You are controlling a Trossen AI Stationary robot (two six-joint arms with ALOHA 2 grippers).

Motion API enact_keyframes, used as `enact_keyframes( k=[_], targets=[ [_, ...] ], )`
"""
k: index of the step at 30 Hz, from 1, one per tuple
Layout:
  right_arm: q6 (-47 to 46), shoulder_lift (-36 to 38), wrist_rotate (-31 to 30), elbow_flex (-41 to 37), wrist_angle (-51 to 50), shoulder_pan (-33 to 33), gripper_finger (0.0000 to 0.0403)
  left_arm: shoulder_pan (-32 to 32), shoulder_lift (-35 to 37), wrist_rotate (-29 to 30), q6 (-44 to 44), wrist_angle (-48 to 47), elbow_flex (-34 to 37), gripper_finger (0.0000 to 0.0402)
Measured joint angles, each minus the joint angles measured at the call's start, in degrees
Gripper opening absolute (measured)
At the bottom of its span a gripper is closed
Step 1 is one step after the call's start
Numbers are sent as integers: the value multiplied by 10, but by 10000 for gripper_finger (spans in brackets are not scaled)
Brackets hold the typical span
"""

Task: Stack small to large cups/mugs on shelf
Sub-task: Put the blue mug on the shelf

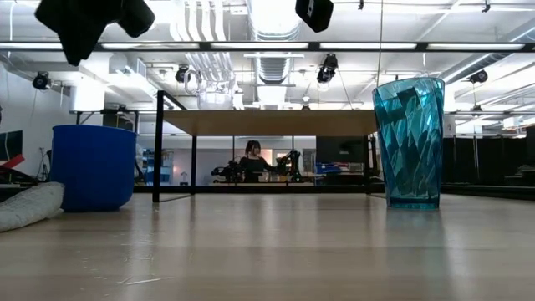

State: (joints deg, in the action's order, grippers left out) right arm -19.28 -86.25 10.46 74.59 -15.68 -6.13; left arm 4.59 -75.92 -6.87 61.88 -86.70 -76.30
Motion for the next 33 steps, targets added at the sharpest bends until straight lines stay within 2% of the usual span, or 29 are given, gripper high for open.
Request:
enact_keyframes(
  k=[8,25,33],
  targets=[
    [-2,0,0,0,0,0,68,5,-3,-16,16,97,56,109],
    [-1,0,0,0,-3,-5,68,5,-8,-30,84,102,144,109],
    [0,0,0,0,-3,-5,68,5,-8,-34,84,173,188,109]
  ],
)
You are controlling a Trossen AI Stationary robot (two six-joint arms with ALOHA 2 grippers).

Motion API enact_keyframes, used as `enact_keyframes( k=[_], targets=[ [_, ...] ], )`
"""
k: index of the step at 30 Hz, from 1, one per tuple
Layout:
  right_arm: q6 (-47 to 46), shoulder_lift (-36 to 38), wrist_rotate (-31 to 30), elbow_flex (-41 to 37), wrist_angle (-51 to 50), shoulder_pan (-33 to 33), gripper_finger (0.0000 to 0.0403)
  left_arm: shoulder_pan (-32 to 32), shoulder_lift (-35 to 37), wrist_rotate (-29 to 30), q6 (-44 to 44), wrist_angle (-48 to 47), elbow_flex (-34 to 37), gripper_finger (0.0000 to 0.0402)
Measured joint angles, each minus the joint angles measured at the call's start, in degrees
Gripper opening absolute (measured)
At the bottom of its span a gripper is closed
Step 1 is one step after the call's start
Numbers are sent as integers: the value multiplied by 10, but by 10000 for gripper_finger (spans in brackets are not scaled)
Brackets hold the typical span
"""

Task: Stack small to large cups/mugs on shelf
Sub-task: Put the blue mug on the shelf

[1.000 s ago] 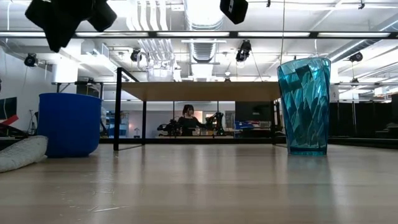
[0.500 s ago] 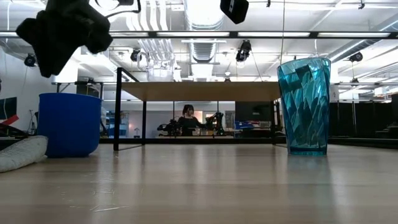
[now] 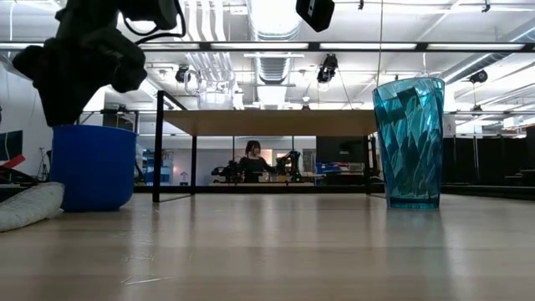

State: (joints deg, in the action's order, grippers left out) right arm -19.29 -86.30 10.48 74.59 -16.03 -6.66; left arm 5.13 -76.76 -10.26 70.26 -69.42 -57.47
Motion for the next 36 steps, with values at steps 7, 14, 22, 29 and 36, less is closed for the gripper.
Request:
enact_keyframes(
  k=[7,14,22,29,36],
  targets=[
    [0,0,0,0,0,0,68,0,0,0,0,0,7,109],
    [0,0,0,0,0,0,68,0,0,1,0,49,42,109],
    [0,0,0,0,0,0,68,0,0,2,-5,60,44,95],
    [0,0,0,0,0,0,68,1,0,3,-34,67,40,11],
    [0,0,44,0,-10,0,68,5,0,3,-58,157,37,2]
  ],
)
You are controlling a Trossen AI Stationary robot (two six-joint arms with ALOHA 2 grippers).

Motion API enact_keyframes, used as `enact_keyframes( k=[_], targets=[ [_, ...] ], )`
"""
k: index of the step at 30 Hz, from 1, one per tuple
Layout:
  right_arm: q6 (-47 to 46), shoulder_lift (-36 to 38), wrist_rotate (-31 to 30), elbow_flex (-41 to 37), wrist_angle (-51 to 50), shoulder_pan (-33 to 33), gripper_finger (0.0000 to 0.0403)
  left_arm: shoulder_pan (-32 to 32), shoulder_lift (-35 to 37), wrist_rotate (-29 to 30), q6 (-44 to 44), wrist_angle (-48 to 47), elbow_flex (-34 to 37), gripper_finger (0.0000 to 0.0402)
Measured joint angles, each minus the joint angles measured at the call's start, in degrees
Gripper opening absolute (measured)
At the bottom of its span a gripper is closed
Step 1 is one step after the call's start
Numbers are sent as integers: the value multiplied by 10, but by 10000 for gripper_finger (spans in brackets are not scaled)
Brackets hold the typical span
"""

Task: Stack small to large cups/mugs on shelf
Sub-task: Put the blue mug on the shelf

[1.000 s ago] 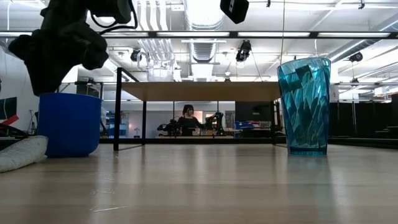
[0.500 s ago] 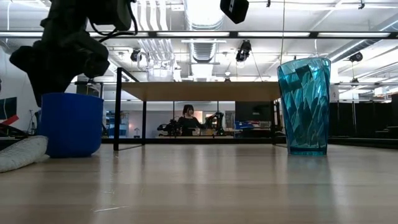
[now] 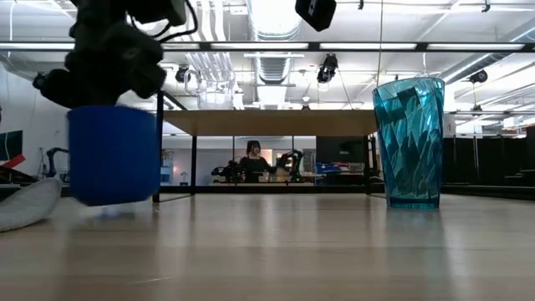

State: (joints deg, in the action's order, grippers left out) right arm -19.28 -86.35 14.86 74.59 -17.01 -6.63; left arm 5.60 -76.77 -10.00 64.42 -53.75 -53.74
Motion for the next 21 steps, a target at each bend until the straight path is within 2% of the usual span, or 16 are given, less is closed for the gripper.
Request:
enact_keyframes(
  k=[6,17,21],
  targets=[
    [-1,0,8,0,-39,-3,68,5,0,0,-4,84,-9,1],
    [-2,2,8,0,-73,-3,68,6,0,-2,-53,76,-120,0],
    [2,13,5,0,-93,-3,68,6,0,10,-68,27,-173,0]
  ],
)
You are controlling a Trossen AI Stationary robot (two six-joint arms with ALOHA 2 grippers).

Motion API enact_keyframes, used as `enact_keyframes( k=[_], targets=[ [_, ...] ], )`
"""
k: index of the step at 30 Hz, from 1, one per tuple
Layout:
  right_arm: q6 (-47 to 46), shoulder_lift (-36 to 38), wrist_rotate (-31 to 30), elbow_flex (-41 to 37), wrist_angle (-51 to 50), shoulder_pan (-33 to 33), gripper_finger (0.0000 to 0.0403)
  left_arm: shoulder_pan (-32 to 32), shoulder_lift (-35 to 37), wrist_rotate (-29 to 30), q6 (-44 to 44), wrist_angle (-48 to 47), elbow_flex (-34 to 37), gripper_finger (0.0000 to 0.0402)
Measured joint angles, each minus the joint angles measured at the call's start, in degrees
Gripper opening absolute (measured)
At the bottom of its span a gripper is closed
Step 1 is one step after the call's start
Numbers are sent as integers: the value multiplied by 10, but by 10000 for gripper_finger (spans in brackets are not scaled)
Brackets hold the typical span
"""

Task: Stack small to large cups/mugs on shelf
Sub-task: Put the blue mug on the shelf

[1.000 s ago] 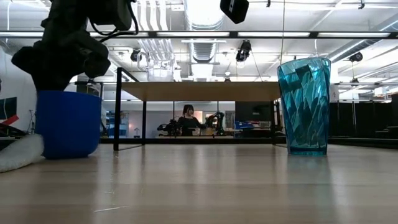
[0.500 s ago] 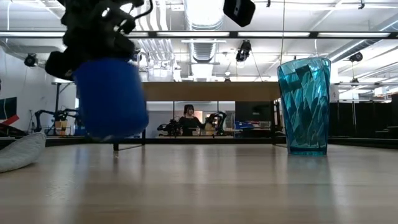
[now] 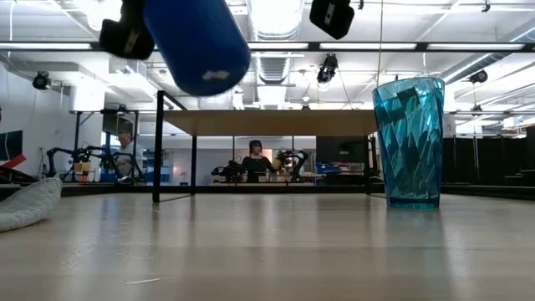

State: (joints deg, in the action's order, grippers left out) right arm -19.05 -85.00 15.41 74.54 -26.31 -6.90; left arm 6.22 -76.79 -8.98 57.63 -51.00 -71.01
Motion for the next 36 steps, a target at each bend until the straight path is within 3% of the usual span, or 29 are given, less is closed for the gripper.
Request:
enact_keyframes(
  k=[6,11,24,36],
  targets=[
    [0,33,-15,0,-24,-1,68,-1,0,42,-48,-80,-82,0],
    [2,68,-62,0,-40,-1,68,-1,-12,83,-126,-121,-153,0],
    [-5,125,-95,0,-75,-1,68,-39,-148,200,-359,-185,-374,0],
    [-7,125,-95,0,-88,-1,68,-151,-233,199,-421,-213,-443,0]
  ],
)
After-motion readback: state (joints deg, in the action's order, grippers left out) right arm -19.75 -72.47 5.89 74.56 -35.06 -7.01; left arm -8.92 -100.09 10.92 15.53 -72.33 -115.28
